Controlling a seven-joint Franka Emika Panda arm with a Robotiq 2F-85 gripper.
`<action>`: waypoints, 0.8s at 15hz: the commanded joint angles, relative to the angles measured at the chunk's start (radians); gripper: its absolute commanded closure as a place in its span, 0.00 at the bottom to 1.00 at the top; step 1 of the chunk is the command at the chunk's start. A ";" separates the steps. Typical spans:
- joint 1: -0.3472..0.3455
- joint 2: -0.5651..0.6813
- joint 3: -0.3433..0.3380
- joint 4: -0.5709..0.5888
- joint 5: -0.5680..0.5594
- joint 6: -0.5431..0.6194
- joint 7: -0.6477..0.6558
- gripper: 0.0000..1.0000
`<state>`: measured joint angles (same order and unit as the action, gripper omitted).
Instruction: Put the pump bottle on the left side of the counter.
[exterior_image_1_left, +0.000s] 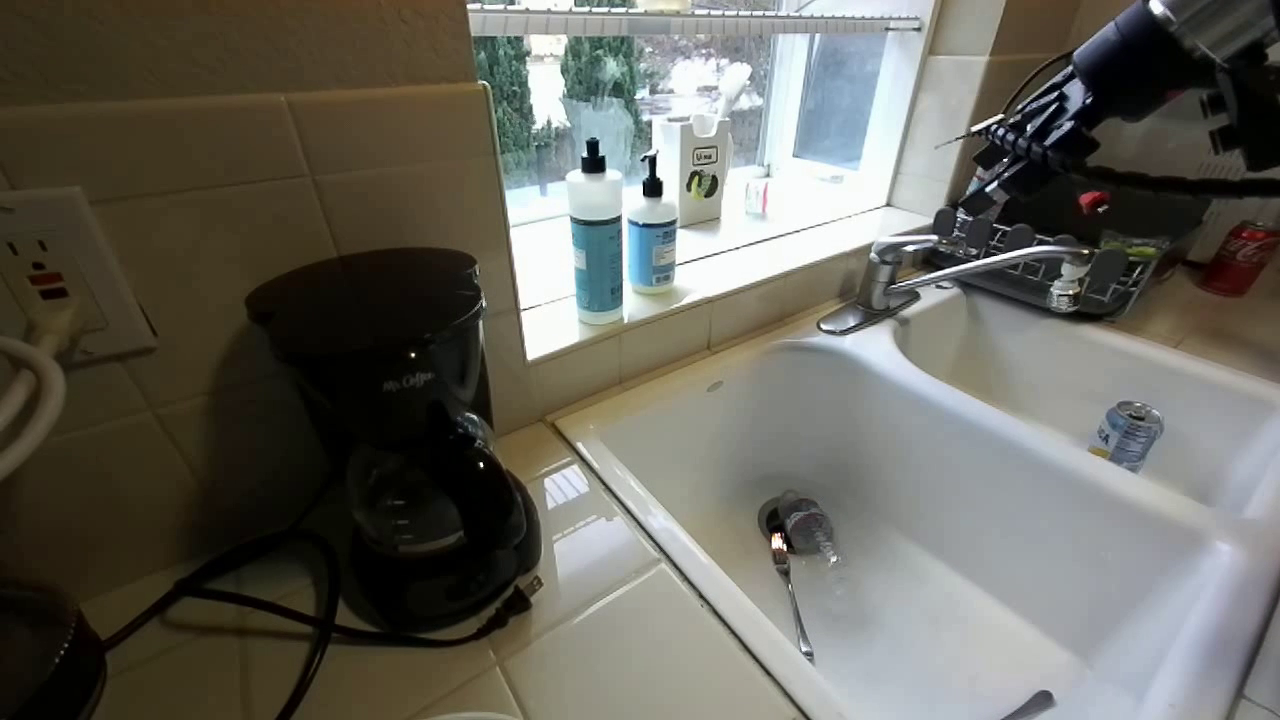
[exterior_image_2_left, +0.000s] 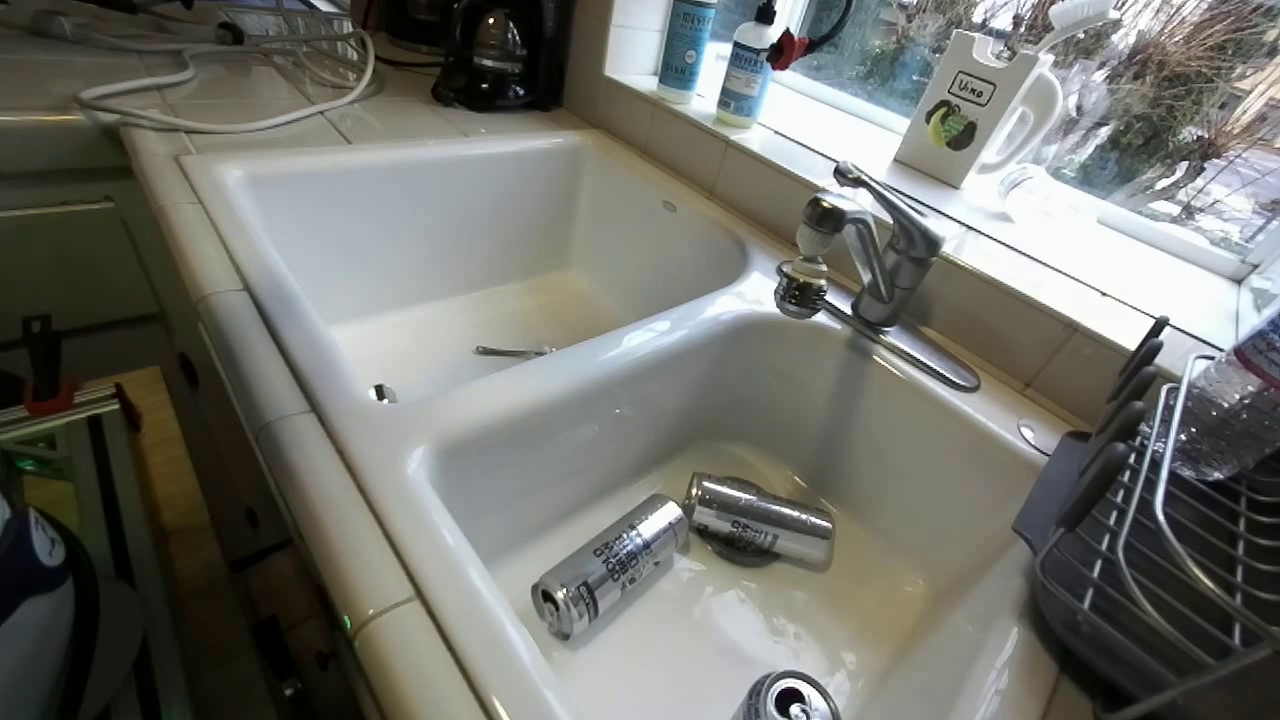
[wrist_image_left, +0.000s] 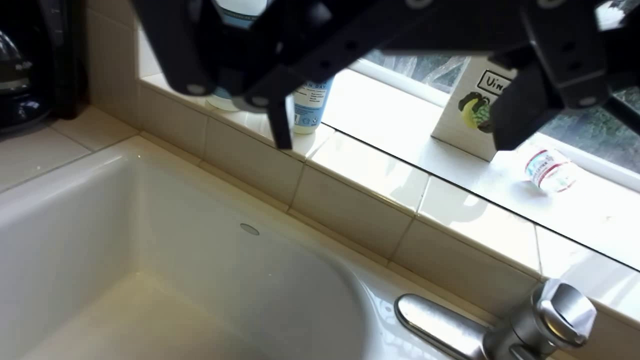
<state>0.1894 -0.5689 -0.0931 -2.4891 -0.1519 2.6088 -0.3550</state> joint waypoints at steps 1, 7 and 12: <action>-0.015 0.001 0.014 0.001 0.015 -0.001 -0.010 0.00; 0.131 0.217 -0.083 0.155 0.149 0.213 -0.151 0.00; 0.341 0.440 -0.251 0.406 0.463 0.166 -0.368 0.00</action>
<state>0.4238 -0.2886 -0.2501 -2.2601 0.1491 2.8032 -0.6016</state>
